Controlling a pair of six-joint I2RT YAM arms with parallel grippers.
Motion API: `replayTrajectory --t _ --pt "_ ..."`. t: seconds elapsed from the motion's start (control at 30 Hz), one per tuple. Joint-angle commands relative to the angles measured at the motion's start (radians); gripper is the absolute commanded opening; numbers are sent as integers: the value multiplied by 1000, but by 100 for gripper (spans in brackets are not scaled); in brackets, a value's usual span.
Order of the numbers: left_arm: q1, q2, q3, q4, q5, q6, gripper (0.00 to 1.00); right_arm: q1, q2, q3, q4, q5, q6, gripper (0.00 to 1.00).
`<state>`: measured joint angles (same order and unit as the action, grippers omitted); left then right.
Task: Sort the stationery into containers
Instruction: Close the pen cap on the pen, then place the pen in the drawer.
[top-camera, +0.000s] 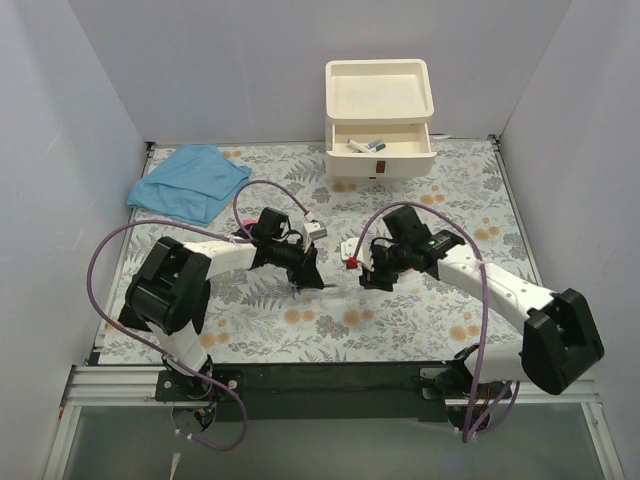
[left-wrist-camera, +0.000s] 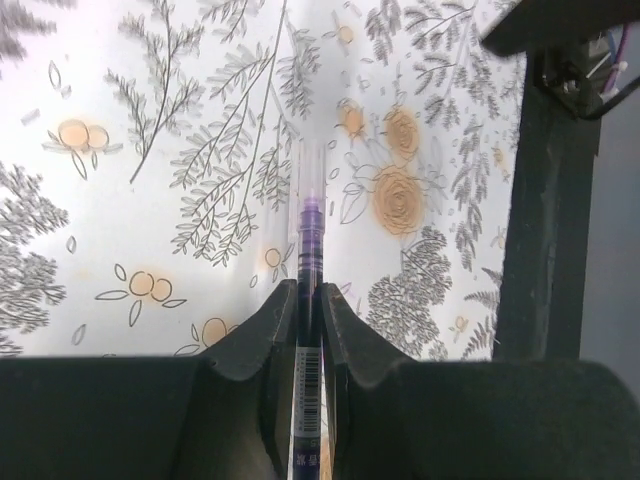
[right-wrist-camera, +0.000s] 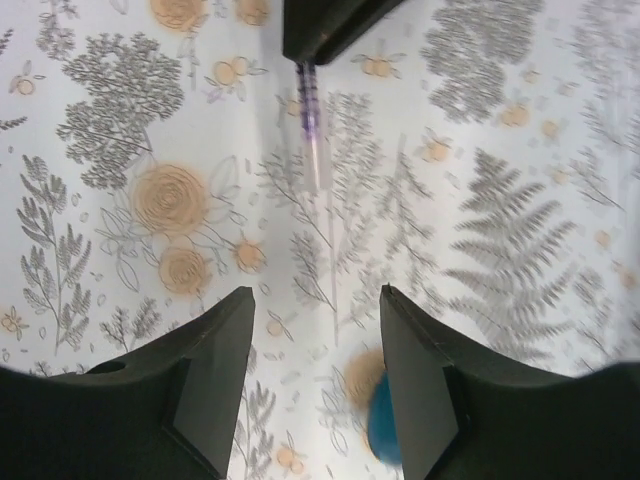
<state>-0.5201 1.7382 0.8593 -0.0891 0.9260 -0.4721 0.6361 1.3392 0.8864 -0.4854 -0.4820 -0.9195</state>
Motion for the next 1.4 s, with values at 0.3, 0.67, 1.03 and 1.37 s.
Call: replayTrajectory --t 0.3,0.67,1.03,1.37 --pt "0 -197 581 -367 59 269 0 -251 -247 -62 -93 155 241 62" --pt "-3 133 1117 -327 1 455 0 -305 -285 -90 -27 135 329 63" --pt "-8 417 1400 -318 -42 544 0 -316 -279 -87 28 112 367 64" --pt "-12 471 1408 -227 -87 523 0 -325 -308 -138 30 102 381 64"
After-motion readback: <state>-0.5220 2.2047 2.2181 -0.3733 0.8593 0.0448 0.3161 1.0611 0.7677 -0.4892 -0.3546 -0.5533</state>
